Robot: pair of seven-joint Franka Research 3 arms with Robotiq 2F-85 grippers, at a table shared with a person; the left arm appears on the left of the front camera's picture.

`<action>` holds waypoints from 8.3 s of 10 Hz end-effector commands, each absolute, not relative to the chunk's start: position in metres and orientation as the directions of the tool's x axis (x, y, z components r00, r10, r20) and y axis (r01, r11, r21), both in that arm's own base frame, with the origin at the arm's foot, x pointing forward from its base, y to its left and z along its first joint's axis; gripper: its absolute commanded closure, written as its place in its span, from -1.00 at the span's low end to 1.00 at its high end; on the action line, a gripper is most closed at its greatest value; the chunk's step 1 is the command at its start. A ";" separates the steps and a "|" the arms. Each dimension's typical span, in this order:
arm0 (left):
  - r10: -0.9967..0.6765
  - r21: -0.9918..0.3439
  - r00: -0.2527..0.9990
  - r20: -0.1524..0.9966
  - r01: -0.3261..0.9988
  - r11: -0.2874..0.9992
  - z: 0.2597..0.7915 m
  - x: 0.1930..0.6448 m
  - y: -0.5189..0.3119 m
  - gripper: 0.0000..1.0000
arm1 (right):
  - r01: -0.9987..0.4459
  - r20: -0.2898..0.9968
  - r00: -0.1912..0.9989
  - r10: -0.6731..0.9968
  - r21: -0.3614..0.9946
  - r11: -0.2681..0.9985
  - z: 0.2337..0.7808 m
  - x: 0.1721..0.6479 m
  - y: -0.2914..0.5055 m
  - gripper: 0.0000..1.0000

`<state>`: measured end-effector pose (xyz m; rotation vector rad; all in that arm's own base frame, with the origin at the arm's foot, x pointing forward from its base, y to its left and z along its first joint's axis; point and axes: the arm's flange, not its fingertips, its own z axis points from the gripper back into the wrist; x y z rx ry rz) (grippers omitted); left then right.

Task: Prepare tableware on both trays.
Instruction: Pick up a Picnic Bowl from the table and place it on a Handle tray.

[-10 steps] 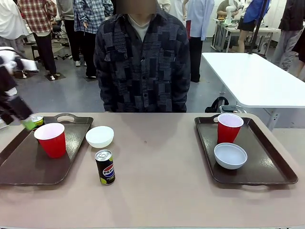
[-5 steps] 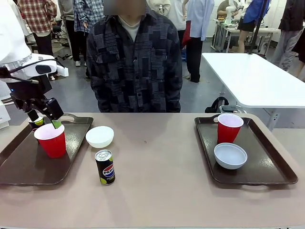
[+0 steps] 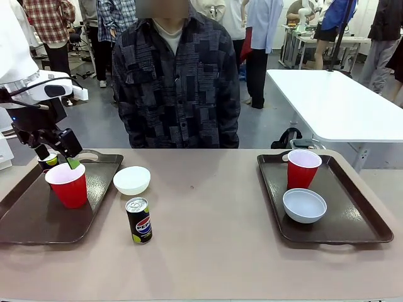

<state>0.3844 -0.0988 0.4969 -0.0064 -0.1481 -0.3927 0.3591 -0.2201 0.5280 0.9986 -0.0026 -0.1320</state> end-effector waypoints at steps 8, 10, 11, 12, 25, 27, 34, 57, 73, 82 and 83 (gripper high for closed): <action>-0.460 0.014 0.884 0.088 0.460 0.888 0.449 0.417 -0.137 -1.00 | 0.108 -0.056 0.992 -0.112 0.842 0.529 0.528 0.359 -0.220 -1.00; -0.469 0.024 0.879 0.086 0.468 0.883 0.447 0.422 -0.149 -1.00 | 0.108 -0.056 0.992 -0.112 0.842 0.529 0.528 0.359 -0.220 -1.00; -0.472 0.021 0.878 0.086 0.472 0.881 0.444 0.425 -0.156 -1.00 | 0.108 -0.056 0.992 -0.112 0.842 0.529 0.528 0.359 -0.220 -1.00; -0.477 0.021 0.875 0.087 0.477 0.879 0.442 0.429 -0.162 -1.00 | 0.108 -0.056 0.992 -0.112 0.842 0.529 0.528 0.359 -0.220 -1.00; -0.435 0.032 0.895 0.101 0.434 0.900 0.391 0.495 -0.188 -1.00 | 0.108 -0.056 0.992 -0.112 0.842 0.529 0.528 0.359 -0.220 -1.00; -0.412 0.043 0.906 0.099 0.410 0.911 0.379 0.503 -0.181 -1.00 | 0.108 -0.056 0.992 -0.112 0.842 0.529 0.528 0.359 -0.220 -1.00; -0.359 0.069 0.926 0.118 0.353 0.933 0.348 0.516 -0.173 -1.00 | 0.108 -0.056 0.992 -0.112 0.842 0.529 0.528 0.359 -0.220 -1.00; -0.491 -0.007 0.865 0.105 0.495 0.869 0.502 0.354 -0.128 1.00 | 0.108 -0.056 0.992 -0.112 0.842 0.529 0.528 0.359 -0.220 -1.00; -0.359 0.034 0.918 0.172 0.358 0.933 0.486 0.333 0.026 0.92 | 0.108 -0.056 0.992 -0.112 0.842 0.529 0.528 0.359 -0.220 -1.00; -0.245 0.057 0.961 0.130 0.239 0.969 0.400 0.366 0.059 0.92 | 0.108 -0.056 0.992 -0.112 0.842 0.529 0.528 0.359 -0.220 -1.00; -0.243 0.064 0.962 0.125 0.236 0.970 0.393 0.368 0.058 0.92 | 0.108 -0.056 0.992 -0.112 0.842 0.529 0.528 0.359 -0.220 -1.00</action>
